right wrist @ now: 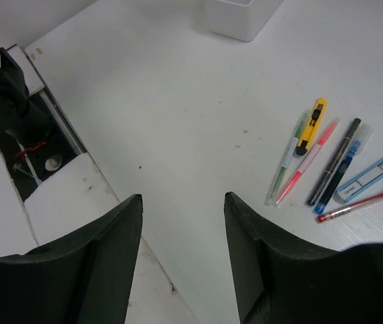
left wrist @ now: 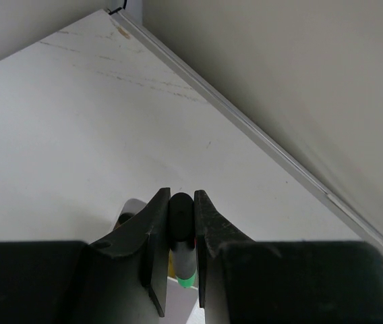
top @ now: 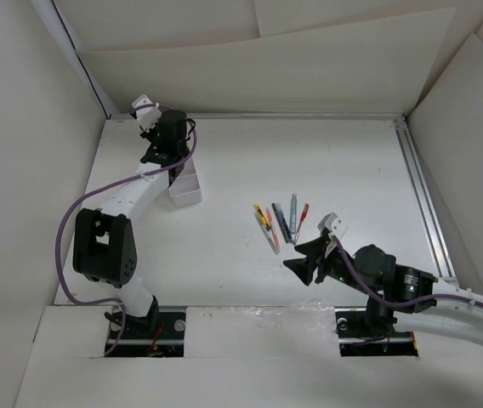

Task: Sort the stationery into containers
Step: Place the pen in the storage box, then pick up the pen from the center of the board.

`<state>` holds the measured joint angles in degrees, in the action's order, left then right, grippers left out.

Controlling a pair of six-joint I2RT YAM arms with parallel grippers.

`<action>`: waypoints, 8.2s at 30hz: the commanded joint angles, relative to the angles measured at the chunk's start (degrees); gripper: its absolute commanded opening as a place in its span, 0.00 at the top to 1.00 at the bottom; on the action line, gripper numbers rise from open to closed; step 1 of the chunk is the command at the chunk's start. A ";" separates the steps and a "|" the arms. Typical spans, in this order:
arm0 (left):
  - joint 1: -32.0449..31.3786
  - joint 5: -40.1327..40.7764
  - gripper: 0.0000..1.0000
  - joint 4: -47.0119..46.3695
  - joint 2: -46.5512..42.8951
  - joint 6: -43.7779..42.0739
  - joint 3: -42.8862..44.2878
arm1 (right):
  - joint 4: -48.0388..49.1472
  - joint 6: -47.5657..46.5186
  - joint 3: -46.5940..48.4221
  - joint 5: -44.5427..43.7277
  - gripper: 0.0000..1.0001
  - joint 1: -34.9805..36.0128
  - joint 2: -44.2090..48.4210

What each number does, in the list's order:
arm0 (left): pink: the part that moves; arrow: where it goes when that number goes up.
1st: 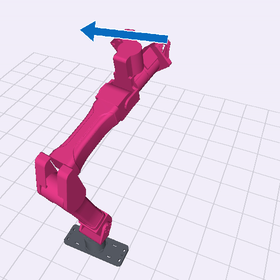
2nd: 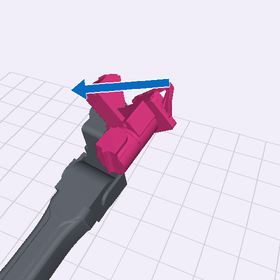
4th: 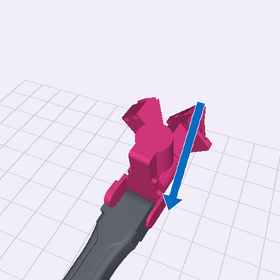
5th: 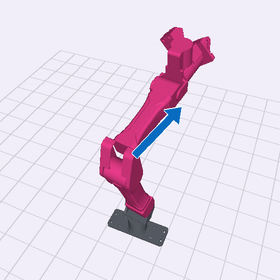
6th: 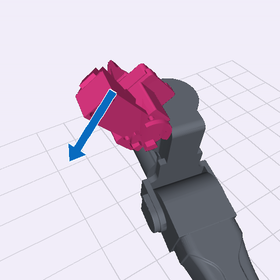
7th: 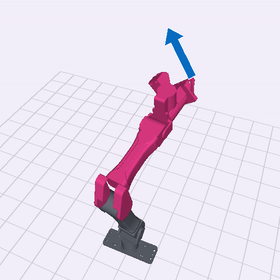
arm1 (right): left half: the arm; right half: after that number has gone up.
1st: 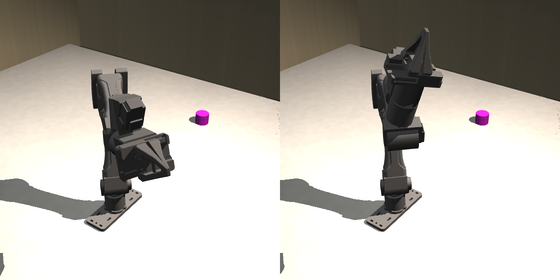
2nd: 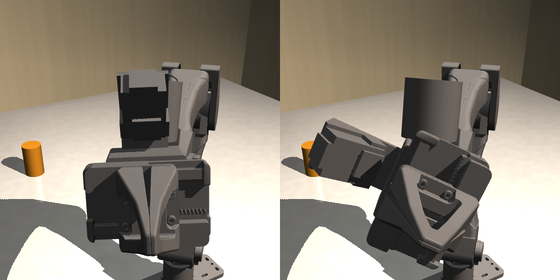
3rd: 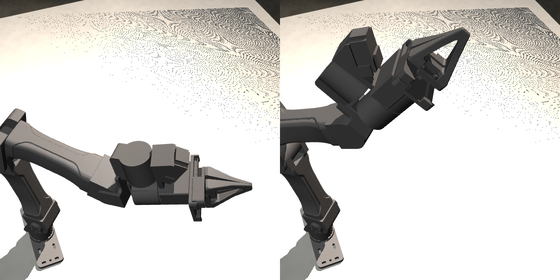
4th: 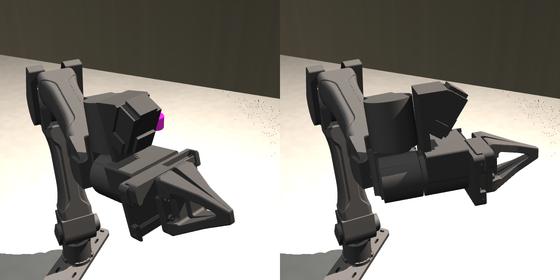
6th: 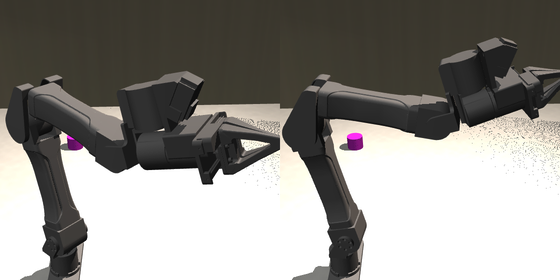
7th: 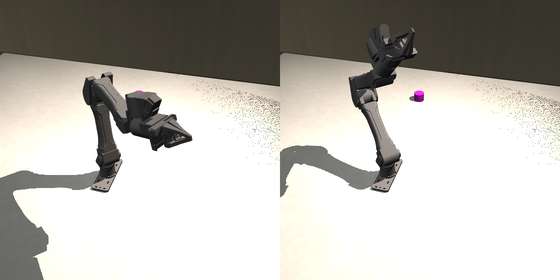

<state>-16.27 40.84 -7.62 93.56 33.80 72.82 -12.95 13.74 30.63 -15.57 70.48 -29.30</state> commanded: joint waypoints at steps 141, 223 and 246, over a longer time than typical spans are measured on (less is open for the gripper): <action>-38.92 -13.59 0.74 17.20 34.76 6.55 25.97 | -12.63 4.10 12.35 -6.66 0.43 -43.14 3.81; -42.88 -11.75 0.72 11.40 33.18 1.36 21.84 | -9.20 2.00 10.24 0.54 0.43 -43.14 5.57; -42.88 -10.69 0.73 14.82 39.68 0.30 28.08 | -9.20 2.00 9.71 1.07 0.43 -43.14 6.10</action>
<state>-59.13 29.58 5.58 132.11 34.92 98.76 -25.06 16.25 40.29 -15.00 27.70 -23.62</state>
